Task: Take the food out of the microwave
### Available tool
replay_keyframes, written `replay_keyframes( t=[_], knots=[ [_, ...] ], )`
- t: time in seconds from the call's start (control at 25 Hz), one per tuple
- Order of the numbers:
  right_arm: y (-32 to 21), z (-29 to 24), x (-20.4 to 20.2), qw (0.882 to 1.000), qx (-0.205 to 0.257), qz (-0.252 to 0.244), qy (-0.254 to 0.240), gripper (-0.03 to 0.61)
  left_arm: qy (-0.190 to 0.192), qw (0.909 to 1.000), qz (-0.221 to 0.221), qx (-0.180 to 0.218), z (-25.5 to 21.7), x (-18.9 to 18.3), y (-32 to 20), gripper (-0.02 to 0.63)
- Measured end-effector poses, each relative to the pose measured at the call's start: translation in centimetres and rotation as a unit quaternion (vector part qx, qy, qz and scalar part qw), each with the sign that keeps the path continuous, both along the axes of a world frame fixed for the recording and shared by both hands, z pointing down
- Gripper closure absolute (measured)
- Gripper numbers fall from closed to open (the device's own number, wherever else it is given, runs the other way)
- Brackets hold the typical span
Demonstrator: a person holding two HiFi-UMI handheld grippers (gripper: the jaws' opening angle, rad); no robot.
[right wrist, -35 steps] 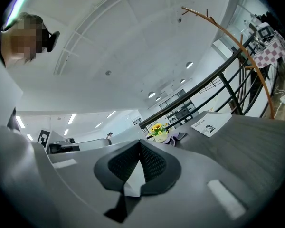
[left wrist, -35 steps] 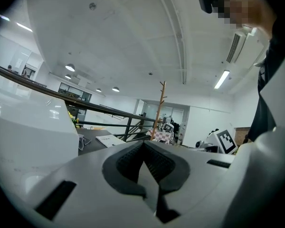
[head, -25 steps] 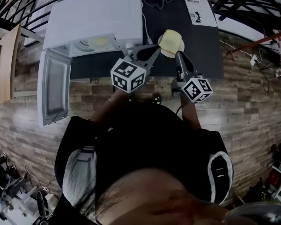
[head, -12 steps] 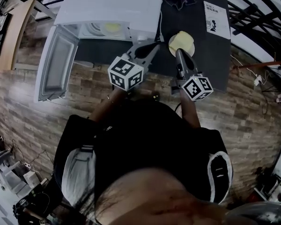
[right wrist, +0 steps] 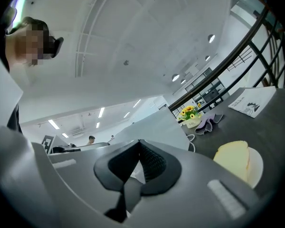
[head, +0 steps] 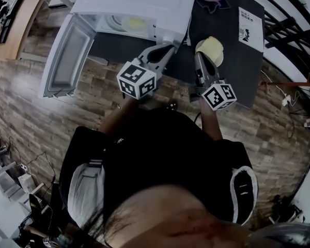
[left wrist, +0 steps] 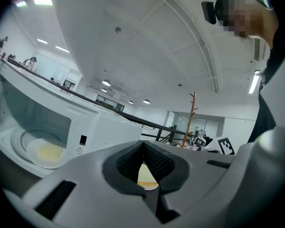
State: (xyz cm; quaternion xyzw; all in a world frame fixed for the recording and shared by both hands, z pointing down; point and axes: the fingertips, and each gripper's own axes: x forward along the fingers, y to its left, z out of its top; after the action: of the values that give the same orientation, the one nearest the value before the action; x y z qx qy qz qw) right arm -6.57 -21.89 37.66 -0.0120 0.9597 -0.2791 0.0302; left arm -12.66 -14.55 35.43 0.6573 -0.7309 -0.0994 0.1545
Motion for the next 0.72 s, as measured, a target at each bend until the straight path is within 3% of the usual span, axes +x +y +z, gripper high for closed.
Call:
replay_keyframes(
  t=[0.72],
  knots=[
    [4.1, -1.2, -4.3, 1.0, 0.012, 0.011, -0.011, 0.583, 0.003, 1.0, 0.002, -0.009, 0.7, -5.4, 4.1, 0.607]
  ],
)
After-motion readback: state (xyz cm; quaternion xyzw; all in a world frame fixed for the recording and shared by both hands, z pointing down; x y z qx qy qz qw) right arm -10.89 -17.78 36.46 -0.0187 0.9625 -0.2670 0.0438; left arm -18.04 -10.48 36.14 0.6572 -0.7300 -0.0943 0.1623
